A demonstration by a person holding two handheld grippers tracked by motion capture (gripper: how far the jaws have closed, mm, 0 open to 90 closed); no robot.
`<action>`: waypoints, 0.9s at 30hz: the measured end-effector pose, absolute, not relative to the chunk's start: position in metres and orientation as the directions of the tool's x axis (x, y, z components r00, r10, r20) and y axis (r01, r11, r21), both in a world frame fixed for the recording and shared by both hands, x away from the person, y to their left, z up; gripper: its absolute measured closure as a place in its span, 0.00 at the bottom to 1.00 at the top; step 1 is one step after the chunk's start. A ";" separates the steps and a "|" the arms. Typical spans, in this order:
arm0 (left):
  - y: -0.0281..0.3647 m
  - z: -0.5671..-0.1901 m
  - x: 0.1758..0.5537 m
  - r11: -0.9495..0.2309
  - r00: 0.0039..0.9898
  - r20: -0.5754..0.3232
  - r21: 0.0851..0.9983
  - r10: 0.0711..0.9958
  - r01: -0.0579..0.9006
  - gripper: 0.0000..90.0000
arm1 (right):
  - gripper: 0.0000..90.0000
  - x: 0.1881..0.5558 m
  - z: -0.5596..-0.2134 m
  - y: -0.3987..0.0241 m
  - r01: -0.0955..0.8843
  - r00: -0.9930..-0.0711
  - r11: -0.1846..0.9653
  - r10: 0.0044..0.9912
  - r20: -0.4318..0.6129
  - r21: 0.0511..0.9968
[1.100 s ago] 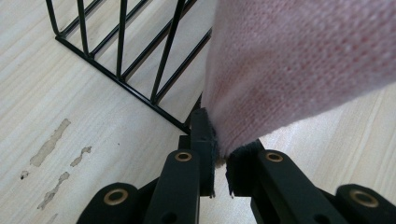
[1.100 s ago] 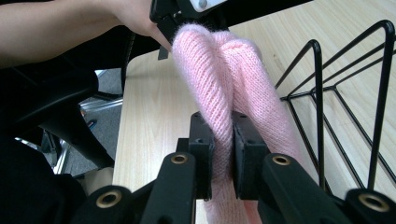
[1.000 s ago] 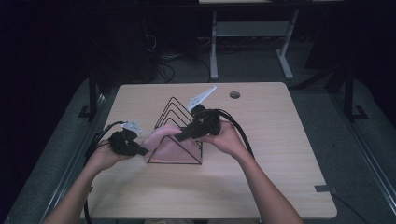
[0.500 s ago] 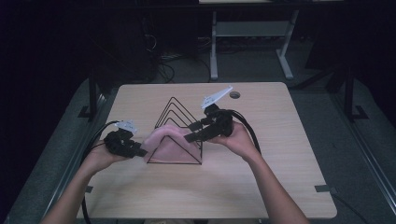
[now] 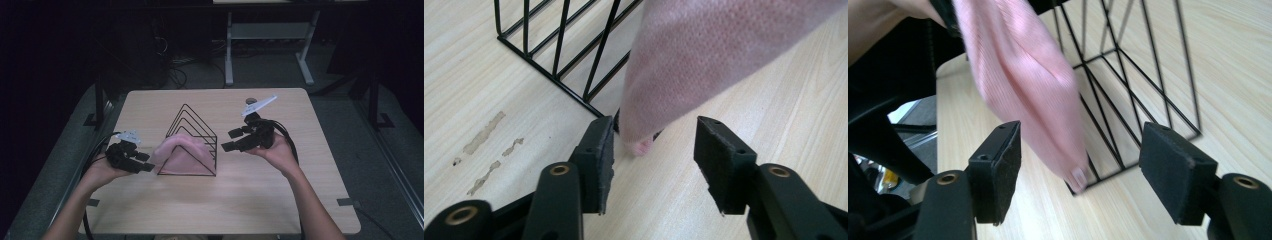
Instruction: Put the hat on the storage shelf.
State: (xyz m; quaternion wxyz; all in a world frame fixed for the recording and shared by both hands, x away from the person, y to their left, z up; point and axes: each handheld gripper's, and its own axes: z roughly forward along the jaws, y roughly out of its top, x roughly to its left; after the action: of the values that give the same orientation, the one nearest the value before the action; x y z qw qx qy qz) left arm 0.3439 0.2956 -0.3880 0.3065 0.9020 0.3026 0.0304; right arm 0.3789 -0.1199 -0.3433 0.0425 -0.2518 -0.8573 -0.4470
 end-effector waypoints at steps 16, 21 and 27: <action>0.302 -0.392 0.329 -0.607 0.806 -0.131 0.592 0.577 0.530 0.43 | 0.32 0.345 -0.376 -0.189 0.547 -0.791 0.402 0.537 0.295 0.734; 0.305 -0.397 0.325 -0.611 0.805 -0.120 0.588 0.581 0.530 0.41 | 0.31 0.333 -0.392 -0.209 0.578 -0.761 0.385 0.572 0.306 0.720; 0.307 -0.401 0.318 -0.586 0.790 -0.131 0.601 0.599 0.543 0.38 | 0.31 0.316 -0.407 -0.229 0.601 -0.731 0.384 0.619 0.287 0.701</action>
State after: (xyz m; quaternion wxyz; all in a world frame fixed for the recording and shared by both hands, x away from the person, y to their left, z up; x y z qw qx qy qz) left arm 0.3180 0.3066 -0.4012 0.3225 0.8895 0.3209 0.0427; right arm 0.3164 -0.2286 -0.4067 -0.0108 -0.3667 -0.8319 -0.4164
